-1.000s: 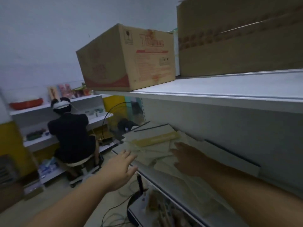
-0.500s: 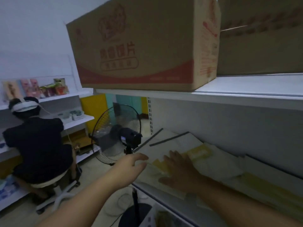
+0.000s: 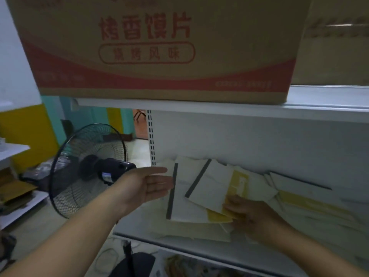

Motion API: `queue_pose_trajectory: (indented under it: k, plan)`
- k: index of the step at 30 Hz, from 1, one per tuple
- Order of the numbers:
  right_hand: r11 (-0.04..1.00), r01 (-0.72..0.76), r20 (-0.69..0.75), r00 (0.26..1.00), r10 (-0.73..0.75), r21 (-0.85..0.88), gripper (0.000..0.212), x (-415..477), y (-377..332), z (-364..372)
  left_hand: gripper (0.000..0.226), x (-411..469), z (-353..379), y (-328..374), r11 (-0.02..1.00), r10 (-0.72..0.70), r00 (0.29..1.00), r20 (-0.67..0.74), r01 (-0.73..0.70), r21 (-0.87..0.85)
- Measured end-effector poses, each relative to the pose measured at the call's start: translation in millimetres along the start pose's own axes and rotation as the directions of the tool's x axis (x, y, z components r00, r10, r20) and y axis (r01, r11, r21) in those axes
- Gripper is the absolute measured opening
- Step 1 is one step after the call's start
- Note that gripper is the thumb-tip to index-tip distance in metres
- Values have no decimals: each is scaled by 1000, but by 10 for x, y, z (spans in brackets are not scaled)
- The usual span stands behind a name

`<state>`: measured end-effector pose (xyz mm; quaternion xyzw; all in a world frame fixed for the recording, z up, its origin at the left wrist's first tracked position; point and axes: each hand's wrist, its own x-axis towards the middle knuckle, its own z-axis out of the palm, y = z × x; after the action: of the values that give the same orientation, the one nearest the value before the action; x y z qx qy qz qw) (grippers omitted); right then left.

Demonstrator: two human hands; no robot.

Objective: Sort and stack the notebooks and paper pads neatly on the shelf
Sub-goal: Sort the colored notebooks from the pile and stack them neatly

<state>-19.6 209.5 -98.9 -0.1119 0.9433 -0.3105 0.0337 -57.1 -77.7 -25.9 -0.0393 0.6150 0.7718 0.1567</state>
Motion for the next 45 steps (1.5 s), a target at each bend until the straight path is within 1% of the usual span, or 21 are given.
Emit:
queue_pose_trajectory:
  k: [2,3,7,10,11,13,14,16,18,21,23,25,27,29,32,35,37,38,41,43,45]
  plan:
    - [996,-51,28,998,49,75,71,0,-16,-97,27,39,36,-61,999,-44,999,29,43,25]
    - [994,-65,51,997,61,89,68,5,-44,-138,26,49,64,-90,998,-60,997,42,59,34]
    - [995,-12,170,985,29,-98,58,53,-159,-288,23,62,154,-134,991,-63,996,71,53,124]
    - [992,1,230,973,29,-127,53,76,-100,-344,26,38,113,-108,989,-75,995,60,66,135]
    - [993,4,198,980,20,-119,46,78,-92,-342,27,28,98,-89,988,-85,995,50,77,136]
    - [999,14,-50,999,-16,-50,33,80,-112,-323,29,28,74,-39,988,-99,995,29,95,121]
    - [999,47,-238,970,-51,-21,29,79,-140,-307,33,36,71,-11,990,-105,994,28,102,95]
    - [966,223,-509,822,-257,-129,26,56,-304,-274,42,35,78,36,991,-132,990,56,132,11]
    - [854,445,-471,713,-520,-269,30,49,-508,-188,46,21,71,51,984,-151,982,114,161,-83]
    - [732,658,-377,642,-667,-173,31,52,-731,7,31,-52,34,6,987,-112,988,105,123,-104]
    - [758,626,-283,705,-650,-181,45,48,-818,132,20,-84,-50,-42,996,-53,998,21,55,-73]
    - [885,380,-111,901,-420,-268,89,53,-763,238,26,-100,-181,-65,999,34,998,-57,-35,-25]
    - [891,156,12,986,-166,-426,99,67,-630,344,28,-171,-285,-42,995,95,989,-116,-92,33]
    - [879,90,53,996,-74,-469,78,101,-544,414,27,-253,-386,-22,993,111,984,-138,-103,65]
    - [927,74,-36,995,-93,-368,58,142,-539,417,21,-359,-497,8,990,114,980,-162,-97,106]
    - [984,62,-353,928,-118,-165,89,160,-565,297,17,-375,-550,63,990,111,965,-238,-86,111]
    - [994,79,-561,821,-109,-77,73,187,-565,181,17,-347,-486,109,992,118,961,-252,-105,63]
    - [994,83,-600,793,-107,-67,61,185,-601,126,18,-329,-407,122,992,119,966,-230,-109,57]
    - [947,220,-513,800,-312,-233,55,100,-744,44,25,-197,-91,34,995,99,987,-128,-96,34]
    - [891,320,-339,840,-424,-321,54,29,-747,57,39,-91,140,-75,999,36,999,-21,-37,-23]
    - [873,386,-174,877,-447,-299,48,-85,-690,43,38,18,343,-190,999,-13,998,56,15,-47]
